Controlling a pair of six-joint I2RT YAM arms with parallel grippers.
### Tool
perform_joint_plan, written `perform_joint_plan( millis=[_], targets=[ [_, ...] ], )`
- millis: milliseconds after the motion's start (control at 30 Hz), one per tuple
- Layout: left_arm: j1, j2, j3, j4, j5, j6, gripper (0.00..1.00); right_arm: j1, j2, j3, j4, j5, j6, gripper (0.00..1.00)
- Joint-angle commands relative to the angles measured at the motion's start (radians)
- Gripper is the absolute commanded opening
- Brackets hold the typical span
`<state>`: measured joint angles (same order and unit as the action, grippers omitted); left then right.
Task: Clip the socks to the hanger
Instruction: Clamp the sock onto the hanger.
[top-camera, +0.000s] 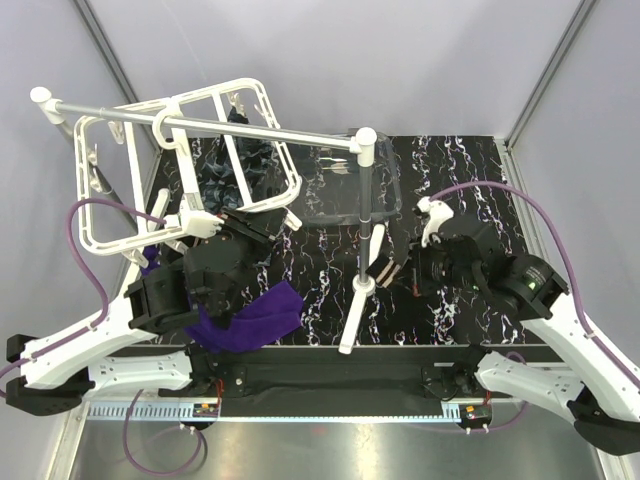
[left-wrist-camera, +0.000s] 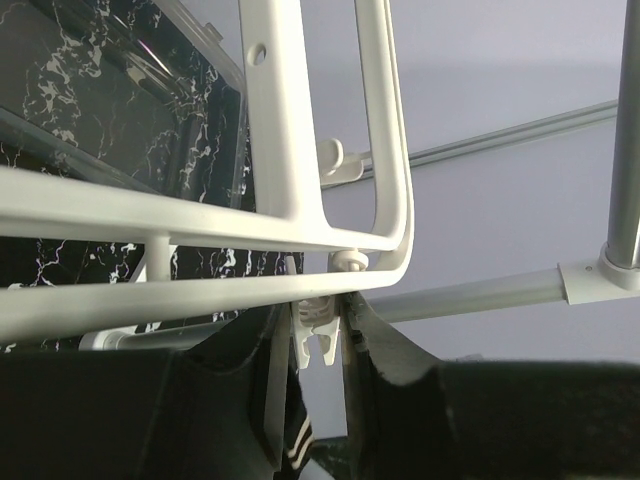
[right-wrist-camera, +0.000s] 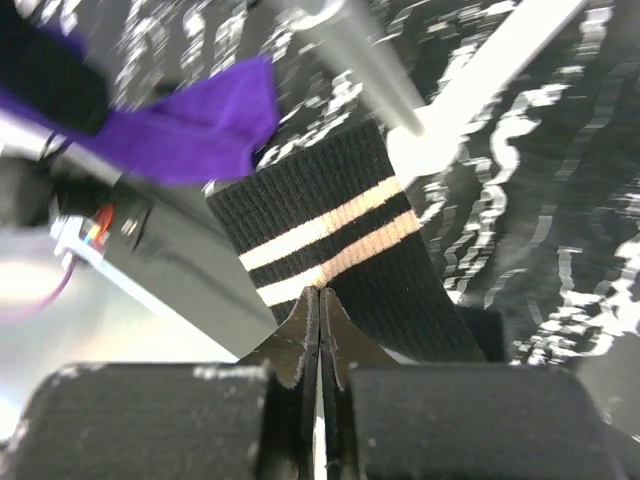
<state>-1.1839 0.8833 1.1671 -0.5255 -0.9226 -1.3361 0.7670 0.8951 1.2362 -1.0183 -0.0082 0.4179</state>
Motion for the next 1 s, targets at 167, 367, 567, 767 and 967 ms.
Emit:
perform_joint_plan(
  millis=[167, 367, 567, 767, 967],
  targets=[
    [-0.003, -0.009, 0.003, 0.013, -0.019, -0.011, 0.00, 0.130, 0.008, -0.030, 0.181, -0.150, 0.025, 0.00],
    [-0.003, -0.009, 0.000, 0.009, -0.005, -0.014, 0.00, 0.196, 0.071, 0.005, 0.293, -0.079, 0.035, 0.00],
    [-0.003, 0.000, 0.008, 0.009, 0.005, -0.008, 0.00, 0.264, 0.172, 0.084, 0.337, 0.002, 0.009, 0.00],
    [-0.003, -0.007, -0.001, 0.009, 0.010, -0.012, 0.00, 0.282, 0.208, 0.131, 0.376, 0.089, -0.002, 0.00],
    [-0.003, -0.007, -0.009, 0.012, 0.018, -0.015, 0.00, 0.284, 0.245, 0.178, 0.399, 0.120, -0.014, 0.00]
  ],
)
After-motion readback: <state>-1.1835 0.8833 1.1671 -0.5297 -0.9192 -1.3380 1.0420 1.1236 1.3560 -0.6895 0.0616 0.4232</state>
